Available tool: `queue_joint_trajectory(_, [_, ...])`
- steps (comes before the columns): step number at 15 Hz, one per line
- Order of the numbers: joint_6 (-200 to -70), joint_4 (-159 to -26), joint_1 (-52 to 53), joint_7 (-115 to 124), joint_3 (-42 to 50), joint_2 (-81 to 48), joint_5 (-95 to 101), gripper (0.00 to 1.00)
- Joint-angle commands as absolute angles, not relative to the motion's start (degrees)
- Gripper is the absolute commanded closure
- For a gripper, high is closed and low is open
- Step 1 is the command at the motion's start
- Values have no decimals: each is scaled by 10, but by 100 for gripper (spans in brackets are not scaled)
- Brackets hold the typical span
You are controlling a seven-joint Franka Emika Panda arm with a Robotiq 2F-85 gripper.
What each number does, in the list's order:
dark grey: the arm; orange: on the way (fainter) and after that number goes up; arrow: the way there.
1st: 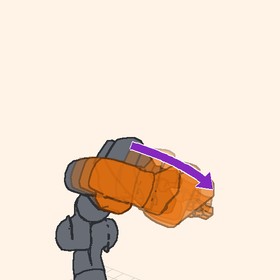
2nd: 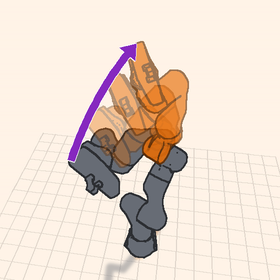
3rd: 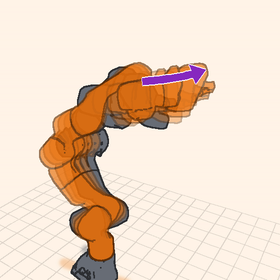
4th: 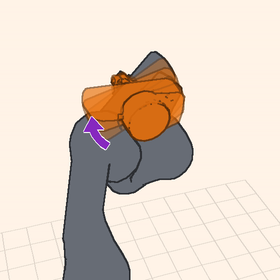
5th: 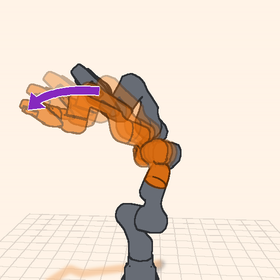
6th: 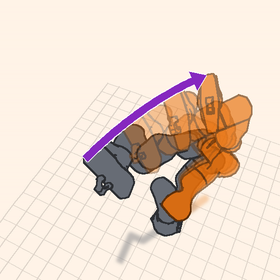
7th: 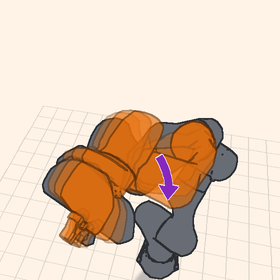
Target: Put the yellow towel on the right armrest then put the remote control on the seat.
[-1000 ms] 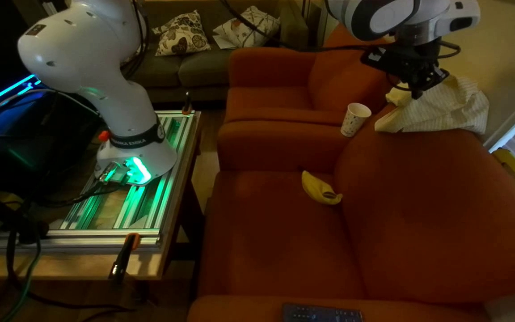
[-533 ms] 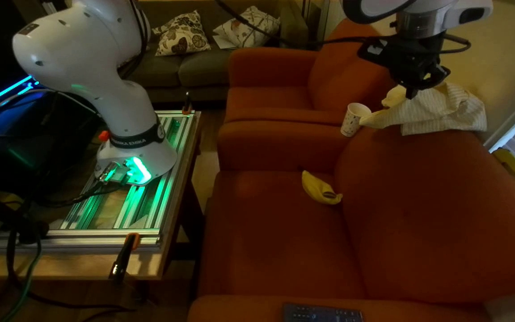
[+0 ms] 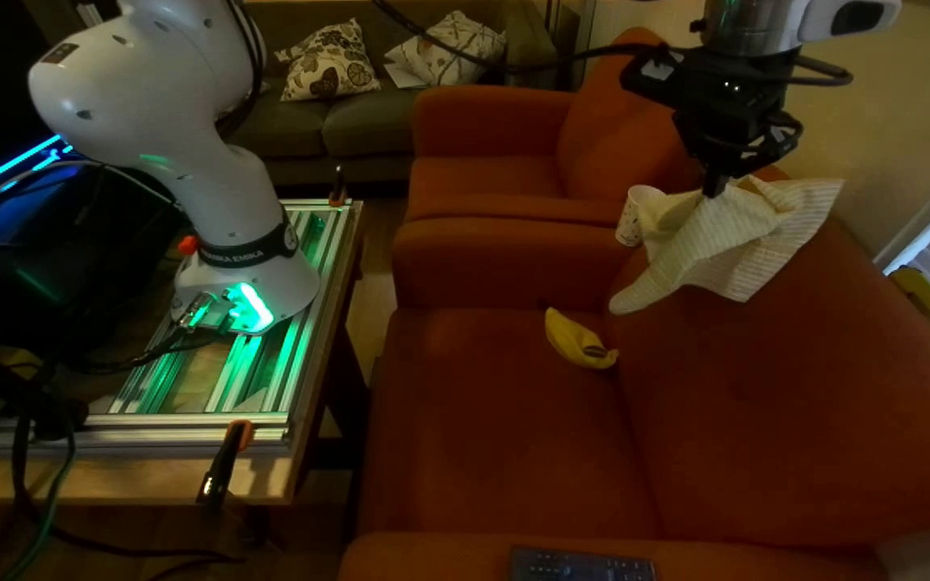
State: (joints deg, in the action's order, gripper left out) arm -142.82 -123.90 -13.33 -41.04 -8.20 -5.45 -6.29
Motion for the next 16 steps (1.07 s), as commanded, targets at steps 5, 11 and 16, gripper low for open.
queue_joint_trajectory(5, [-1369,-1309,-87,-396,11,38,-6,99])
queue_joint_trajectory(11, [-1359,-1335,-81,-402,44,55,18,99])
queue_joint_trajectory(16, [-1406,-1348,-85,-391,64,66,13,99])
